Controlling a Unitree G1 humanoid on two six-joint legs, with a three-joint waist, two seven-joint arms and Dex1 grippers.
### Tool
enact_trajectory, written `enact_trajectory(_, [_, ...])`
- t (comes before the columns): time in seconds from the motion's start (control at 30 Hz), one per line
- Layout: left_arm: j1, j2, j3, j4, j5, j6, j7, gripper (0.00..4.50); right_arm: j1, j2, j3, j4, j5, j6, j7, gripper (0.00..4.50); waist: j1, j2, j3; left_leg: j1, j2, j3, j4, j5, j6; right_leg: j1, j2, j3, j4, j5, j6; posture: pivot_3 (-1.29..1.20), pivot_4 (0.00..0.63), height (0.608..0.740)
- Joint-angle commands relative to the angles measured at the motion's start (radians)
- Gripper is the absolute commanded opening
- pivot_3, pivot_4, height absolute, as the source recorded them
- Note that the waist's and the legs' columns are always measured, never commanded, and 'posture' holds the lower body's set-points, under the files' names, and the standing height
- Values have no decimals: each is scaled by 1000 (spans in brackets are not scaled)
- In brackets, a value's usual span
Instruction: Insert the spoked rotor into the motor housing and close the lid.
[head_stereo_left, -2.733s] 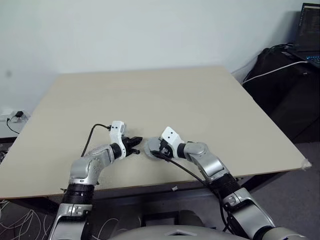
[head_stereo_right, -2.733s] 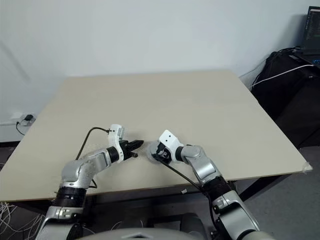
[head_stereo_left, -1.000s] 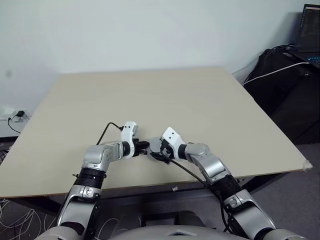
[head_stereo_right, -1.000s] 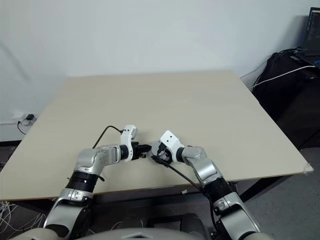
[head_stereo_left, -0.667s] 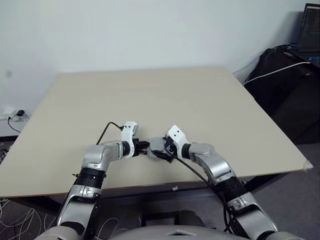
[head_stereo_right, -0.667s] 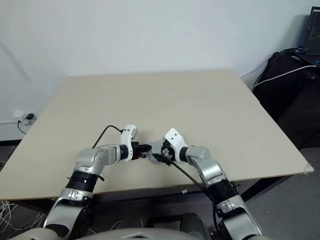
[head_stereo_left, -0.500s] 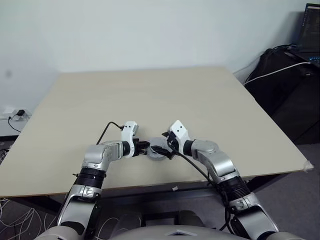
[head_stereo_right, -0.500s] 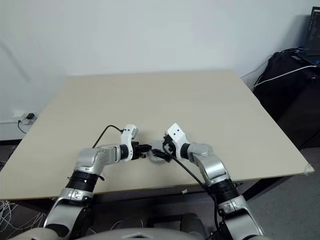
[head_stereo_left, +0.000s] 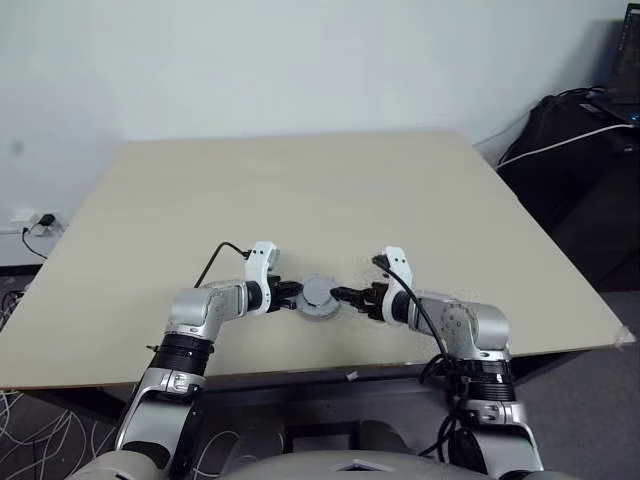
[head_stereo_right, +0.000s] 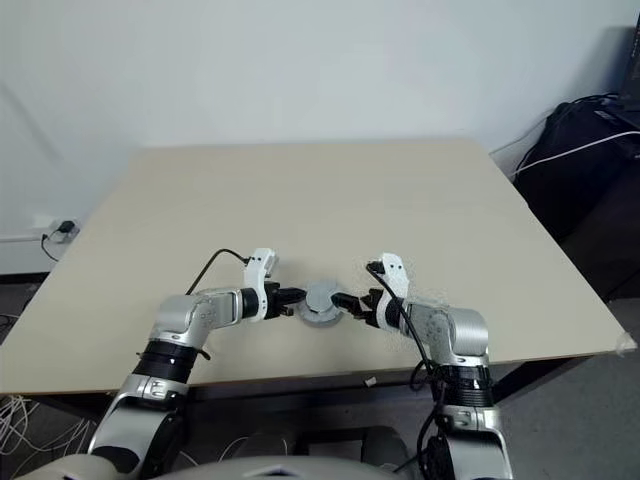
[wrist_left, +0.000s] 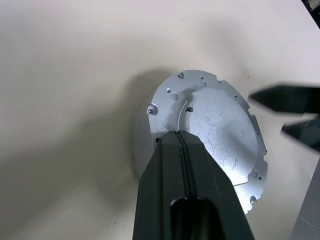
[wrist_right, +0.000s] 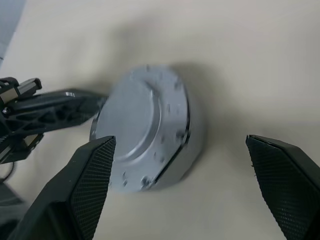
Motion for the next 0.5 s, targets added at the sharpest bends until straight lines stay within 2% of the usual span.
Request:
enact_trajectory(0.03, [5, -6, -50, 34, 21, 13, -7, 0, -33, 40, -62, -23, 59, 72, -33, 4475, 1, 0, 0, 0, 0, 0, 0, 0, 0, 0, 0, 0, 0, 0, 0, 0, 0, 740])
enact_trajectory(0.5, [5, -10, -51, 31, 29, 16, -21, 0, -68, 102, -140, 78, 85, 82, -113, 4475, 0, 1, -1, 0, -1, 1, 0, 1, 1, 0, 1, 0, 0, 0, 1, 0, 0, 740])
